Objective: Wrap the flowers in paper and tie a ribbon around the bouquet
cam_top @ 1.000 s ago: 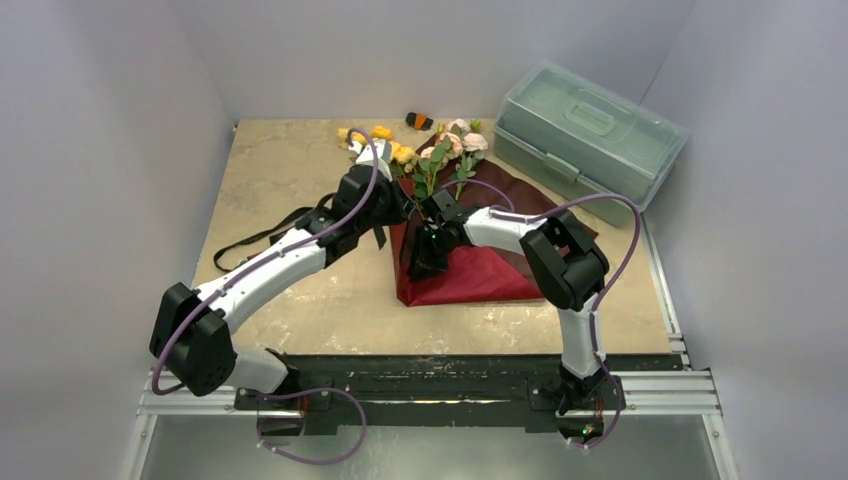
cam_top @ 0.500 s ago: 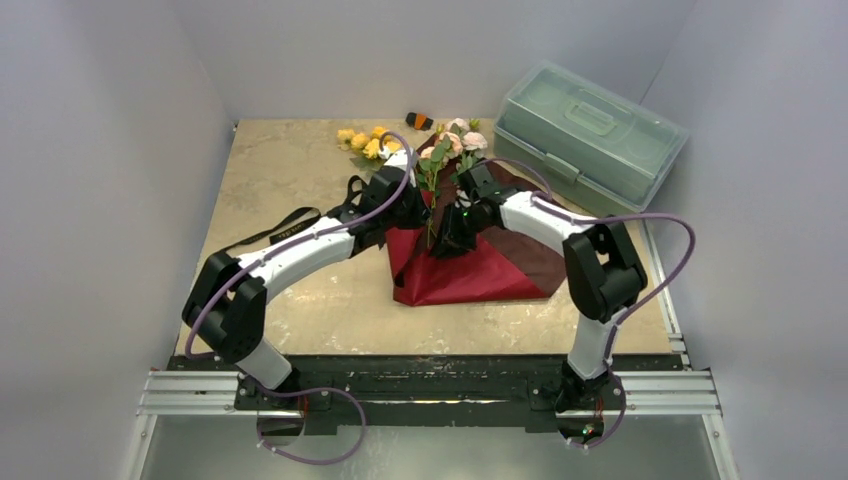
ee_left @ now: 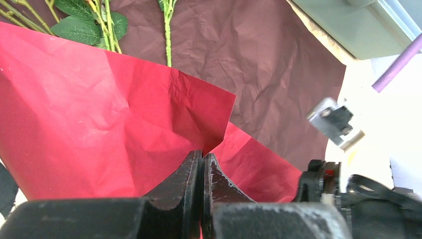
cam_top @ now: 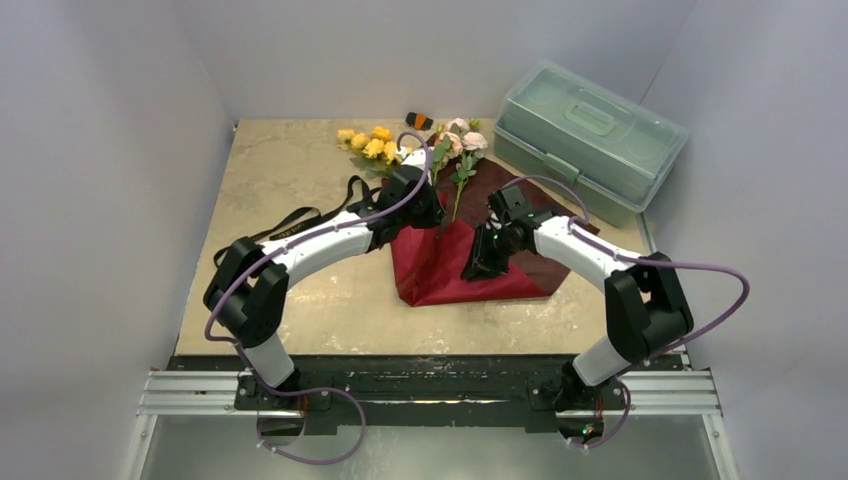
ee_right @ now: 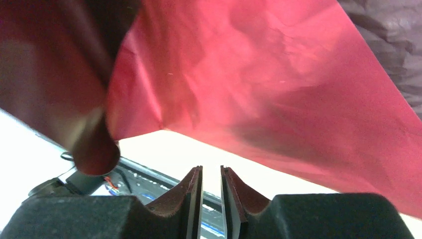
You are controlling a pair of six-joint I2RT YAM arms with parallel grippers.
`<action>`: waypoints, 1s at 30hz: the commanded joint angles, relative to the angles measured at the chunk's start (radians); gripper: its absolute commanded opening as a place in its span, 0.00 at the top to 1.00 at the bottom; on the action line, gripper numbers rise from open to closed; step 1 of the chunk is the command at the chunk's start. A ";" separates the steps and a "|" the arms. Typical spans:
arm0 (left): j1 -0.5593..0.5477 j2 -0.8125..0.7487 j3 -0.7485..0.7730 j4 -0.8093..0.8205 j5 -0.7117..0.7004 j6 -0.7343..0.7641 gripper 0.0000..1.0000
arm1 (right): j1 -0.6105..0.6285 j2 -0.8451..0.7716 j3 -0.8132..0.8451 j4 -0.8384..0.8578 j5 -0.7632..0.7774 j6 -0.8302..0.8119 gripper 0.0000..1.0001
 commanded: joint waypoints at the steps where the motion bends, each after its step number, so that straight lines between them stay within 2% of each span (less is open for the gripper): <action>1: -0.003 0.026 0.066 0.032 0.002 -0.027 1.00 | 0.003 0.033 -0.078 0.087 0.024 -0.008 0.74; 6: -0.007 0.037 0.077 0.028 0.013 -0.031 1.00 | 0.003 0.106 -0.096 0.193 0.061 -0.051 0.76; 10: -0.017 0.052 0.075 0.029 0.033 -0.042 1.00 | 0.000 0.154 -0.063 0.185 0.070 -0.076 0.77; 14: -0.030 0.080 0.076 0.069 0.053 -0.073 1.00 | 0.000 0.138 -0.071 0.181 0.076 -0.074 0.77; 18: -0.040 0.128 0.074 0.137 0.073 -0.154 1.00 | -0.006 0.126 -0.072 0.170 0.096 -0.096 0.77; 21: -0.042 0.176 0.082 0.175 0.075 -0.202 1.00 | -0.017 0.094 -0.071 0.162 0.093 -0.117 0.77; 30: -0.043 0.274 0.129 0.208 0.101 -0.218 1.00 | -0.042 -0.142 -0.084 0.148 0.044 -0.134 0.63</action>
